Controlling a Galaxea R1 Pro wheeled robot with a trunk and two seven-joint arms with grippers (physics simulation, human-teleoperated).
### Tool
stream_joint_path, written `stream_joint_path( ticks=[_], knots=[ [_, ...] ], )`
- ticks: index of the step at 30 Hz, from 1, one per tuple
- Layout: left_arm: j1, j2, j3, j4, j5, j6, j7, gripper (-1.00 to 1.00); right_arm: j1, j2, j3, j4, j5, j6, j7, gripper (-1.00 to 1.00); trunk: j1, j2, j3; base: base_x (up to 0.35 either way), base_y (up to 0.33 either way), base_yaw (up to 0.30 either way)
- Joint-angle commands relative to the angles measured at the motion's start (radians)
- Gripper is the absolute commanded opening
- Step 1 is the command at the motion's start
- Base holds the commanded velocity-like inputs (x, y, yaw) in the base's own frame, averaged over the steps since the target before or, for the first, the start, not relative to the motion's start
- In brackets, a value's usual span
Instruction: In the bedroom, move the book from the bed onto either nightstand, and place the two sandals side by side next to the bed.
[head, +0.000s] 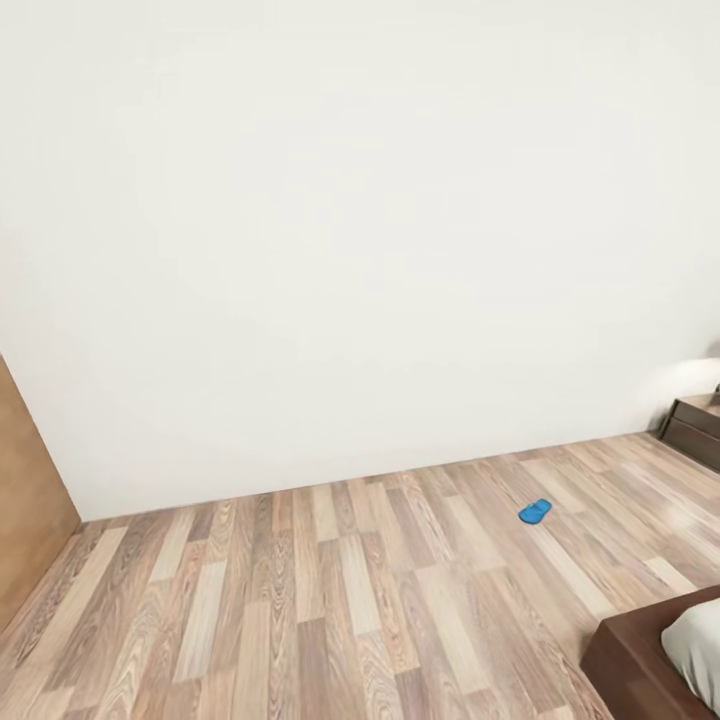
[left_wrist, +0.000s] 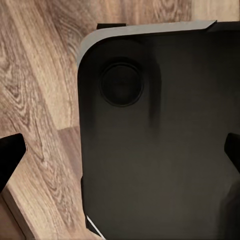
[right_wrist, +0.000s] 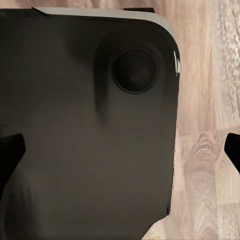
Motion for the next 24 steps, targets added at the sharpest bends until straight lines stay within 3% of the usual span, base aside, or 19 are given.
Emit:
stream_joint_path(
  ticks=[1,10,24],
  knots=[
    [-0.001,0.000,0.000,0.001,0.000,-0.004,0.000,1.00,0.000,0.000,0.000,-0.001,-0.001,0.000,0.000,1.00,0.001,0.000,-0.001,0.298,0.159,0.000],
    [-0.001,0.001,0.000,0.001,0.000,-0.007,0.000,1.00,0.000,0.002,0.000,-0.002,-0.001,-0.001,0.000,1.00,0.001,0.000,-0.001,0.283,0.188,-0.081],
    [-0.001,-0.001,0.000,0.001,-0.001,-0.008,0.000,1.00,0.000,0.002,0.000,-0.002,-0.001,-0.001,0.000,1.00,0.001,0.000,-0.001,0.274,0.166,-0.264]
  ],
)
